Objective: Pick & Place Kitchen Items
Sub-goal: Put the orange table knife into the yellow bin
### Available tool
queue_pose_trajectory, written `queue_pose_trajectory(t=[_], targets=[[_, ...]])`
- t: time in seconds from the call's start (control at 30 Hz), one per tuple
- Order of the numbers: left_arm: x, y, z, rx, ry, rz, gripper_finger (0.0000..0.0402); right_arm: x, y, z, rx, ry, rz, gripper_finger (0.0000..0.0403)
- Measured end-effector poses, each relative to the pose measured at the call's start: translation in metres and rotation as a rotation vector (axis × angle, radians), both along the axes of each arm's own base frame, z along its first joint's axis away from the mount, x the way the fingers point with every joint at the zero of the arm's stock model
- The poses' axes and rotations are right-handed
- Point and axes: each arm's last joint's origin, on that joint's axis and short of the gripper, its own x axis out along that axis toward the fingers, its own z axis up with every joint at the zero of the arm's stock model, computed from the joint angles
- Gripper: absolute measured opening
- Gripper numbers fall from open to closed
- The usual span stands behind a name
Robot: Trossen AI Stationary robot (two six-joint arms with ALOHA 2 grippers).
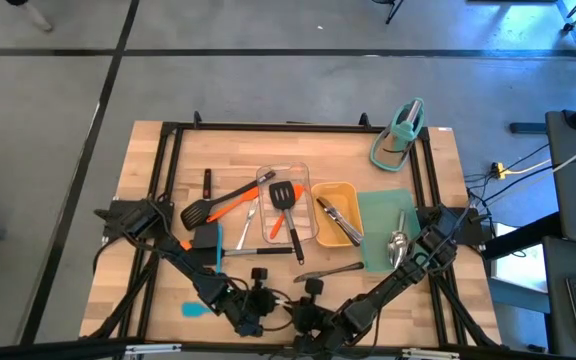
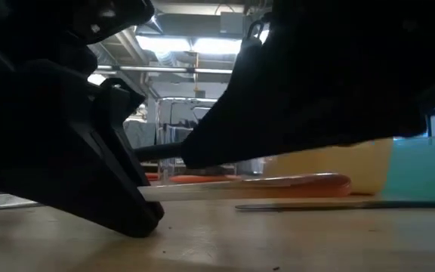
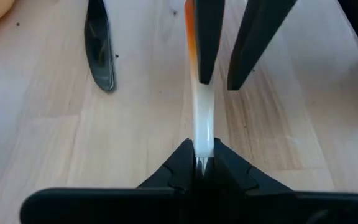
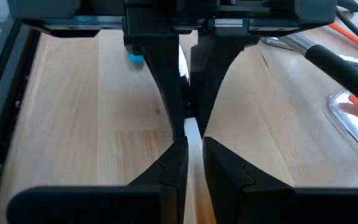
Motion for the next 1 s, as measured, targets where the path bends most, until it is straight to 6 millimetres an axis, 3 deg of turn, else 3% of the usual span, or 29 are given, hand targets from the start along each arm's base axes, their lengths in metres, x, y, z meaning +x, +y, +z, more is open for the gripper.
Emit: queue_pose_trajectory(t=[0.23,0.53,0.73,1.0], targets=[[-0.008,-0.005,-0.001,0.127,-0.020,-0.030,0.0029,0.003,0.009,0.021,0.042,0.023,-0.030,0.0072],[-0.015,-0.007,-0.002,0.257,-0.004,-0.077,0.0029,0.024,0.005,0.047,0.230,-0.055,-0.150,0.0167],[-0.020,-0.016,0.000,0.310,-0.012,-0.101,0.0029,0.038,-0.010,0.046,0.395,-0.002,-0.210,0.0210],[-0.029,-0.037,0.013,0.358,0.028,-0.148,0.0029,0.046,-0.023,0.043,0.450,0.055,-0.244,0.0218]])
